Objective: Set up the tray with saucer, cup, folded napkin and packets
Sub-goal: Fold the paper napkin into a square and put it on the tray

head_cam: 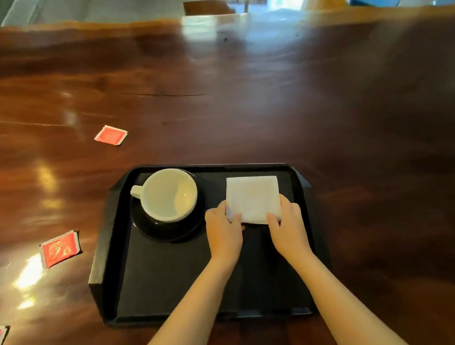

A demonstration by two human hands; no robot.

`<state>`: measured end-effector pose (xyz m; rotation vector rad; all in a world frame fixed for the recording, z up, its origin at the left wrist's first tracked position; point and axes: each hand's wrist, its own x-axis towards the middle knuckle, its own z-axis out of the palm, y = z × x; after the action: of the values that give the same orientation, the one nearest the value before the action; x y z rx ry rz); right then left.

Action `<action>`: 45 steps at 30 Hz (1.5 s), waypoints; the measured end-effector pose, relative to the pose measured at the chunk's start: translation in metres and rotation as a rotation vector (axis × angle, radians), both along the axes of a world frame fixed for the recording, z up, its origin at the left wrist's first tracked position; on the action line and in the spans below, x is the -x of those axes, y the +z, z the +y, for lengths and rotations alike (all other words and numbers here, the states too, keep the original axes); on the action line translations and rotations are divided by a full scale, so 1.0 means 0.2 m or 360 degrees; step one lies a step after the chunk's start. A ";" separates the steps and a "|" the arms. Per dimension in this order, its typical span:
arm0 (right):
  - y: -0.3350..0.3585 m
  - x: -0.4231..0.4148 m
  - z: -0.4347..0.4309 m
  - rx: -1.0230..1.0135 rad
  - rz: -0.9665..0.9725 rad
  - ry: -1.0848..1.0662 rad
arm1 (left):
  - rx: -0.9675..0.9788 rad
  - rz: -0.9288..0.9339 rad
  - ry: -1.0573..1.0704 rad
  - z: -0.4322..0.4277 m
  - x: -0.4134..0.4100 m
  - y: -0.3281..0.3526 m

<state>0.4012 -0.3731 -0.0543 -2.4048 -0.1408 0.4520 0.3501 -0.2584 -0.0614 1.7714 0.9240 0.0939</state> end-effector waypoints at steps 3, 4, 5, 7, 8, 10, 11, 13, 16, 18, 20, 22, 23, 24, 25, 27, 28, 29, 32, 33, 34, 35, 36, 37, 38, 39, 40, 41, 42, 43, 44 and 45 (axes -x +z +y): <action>0.00 0.02 -0.01 0.0095 -0.0089 0.0065 | -0.0086 0.0049 -0.0023 -0.02 0.01 0.00; 0.01 0.03 -0.01 0.0078 -0.0060 0.0054 | -0.0105 0.0065 -0.0019 -0.02 0.01 0.00; 0.01 0.03 -0.02 0.0046 -0.0029 0.0024 | -0.0105 0.0069 -0.0004 -0.03 0.01 0.00; 0.01 0.05 -0.01 -0.0035 -0.0028 -0.0060 | -0.0084 0.0062 0.0039 -0.04 0.01 0.00; 0.01 0.06 -0.02 -0.0075 -0.0062 -0.0092 | -0.0074 0.0062 0.0060 -0.05 0.01 0.00; 0.00 0.08 -0.02 -0.0099 -0.0144 -0.0107 | -0.0006 0.0037 0.0147 -0.07 0.02 0.00; 0.00 0.09 -0.03 -0.0077 -0.0175 -0.0102 | 0.0039 0.0011 0.0209 -0.07 0.02 0.00; -0.01 0.10 -0.03 -0.0027 -0.0227 -0.0095 | 0.0060 -0.0047 0.0285 -0.09 0.02 0.00; -0.03 0.11 -0.03 0.0011 -0.0314 -0.0094 | 0.0046 -0.0091 0.0309 -0.09 0.02 -0.02; -0.05 0.12 -0.03 0.0057 -0.0362 -0.0091 | 0.0034 -0.0096 0.0296 -0.09 0.03 -0.04; -0.06 0.13 -0.04 0.0107 -0.0393 -0.0086 | 0.0001 -0.0099 0.0267 -0.08 0.04 -0.05; -0.07 0.13 -0.04 0.0139 -0.0402 -0.0074 | -0.0035 -0.0081 0.0239 -0.08 0.04 -0.06; -0.07 0.13 -0.04 0.0146 -0.0405 -0.0064 | -0.0046 -0.0067 0.0230 -0.07 0.04 -0.06; -0.07 0.13 -0.05 0.0149 -0.0408 -0.0052 | -0.0053 -0.0054 0.0229 -0.07 0.04 -0.06; -0.07 0.13 -0.05 0.0149 -0.0408 -0.0042 | -0.0057 -0.0046 0.0240 -0.08 0.04 -0.06; -0.07 0.13 -0.06 0.0135 -0.0403 -0.0031 | -0.0056 -0.0051 0.0265 -0.08 0.05 -0.06; -0.07 0.12 -0.06 0.0122 -0.0398 -0.0025 | -0.0060 -0.0060 0.0259 -0.09 0.05 -0.07; -0.07 0.11 -0.06 0.0109 -0.0395 -0.0015 | -0.0066 -0.0066 0.0242 -0.10 0.05 -0.07; -0.08 0.07 -0.07 0.0087 -0.0405 0.0050 | -0.0078 -0.0076 0.0225 -0.10 0.04 -0.07; -0.08 0.05 -0.07 0.0086 -0.0411 0.0075 | -0.0081 -0.0071 0.0229 -0.10 0.03 -0.07; -0.09 0.04 -0.07 0.0088 -0.0416 0.0095 | -0.0078 -0.0066 0.0236 -0.10 0.02 -0.07; -0.09 0.04 -0.07 0.0091 -0.0417 0.0109 | -0.0067 -0.0062 0.0244 -0.10 0.02 -0.06; -0.09 0.03 -0.08 0.0092 -0.0415 0.0115 | -0.0057 -0.0056 0.0251 -0.10 0.02 -0.06; -0.08 0.03 -0.08 0.0090 -0.0410 0.0117 | -0.0050 -0.0046 0.0256 -0.11 0.02 -0.06; -0.08 0.04 -0.09 0.0083 -0.0403 0.0118 | -0.0050 -0.0033 0.0259 -0.11 0.02 -0.06; -0.08 0.04 -0.09 0.0076 -0.0397 0.0122 | -0.0047 -0.0025 0.0264 -0.12 0.02 -0.05; -0.08 0.04 -0.09 0.0070 -0.0392 0.0129 | -0.0035 -0.0021 0.0272 -0.12 0.02 -0.05; -0.08 0.04 -0.09 0.0067 -0.0386 0.0135 | -0.0019 -0.0018 0.0276 -0.12 0.03 -0.05; -0.07 0.04 -0.10 0.0066 -0.0376 0.0133 | -0.0009 -0.0013 0.0274 -0.12 0.03 -0.04; -0.07 0.05 -0.10 0.0065 -0.0368 0.0126 | -0.0011 -0.0010 0.0265 -0.12 0.03 -0.04; -0.06 0.05 -0.10 0.0067 -0.0359 0.0117 | -0.0022 -0.0009 0.0254 -0.12 0.03 -0.03; -0.06 0.05 -0.10 0.0071 -0.0351 0.0113 | -0.0034 -0.0004 0.0240 -0.12 0.03 -0.03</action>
<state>0.3909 -0.3932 -0.0664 -2.4952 -0.3175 0.2222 0.3440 -0.2819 -0.0678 1.7192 1.0579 0.2034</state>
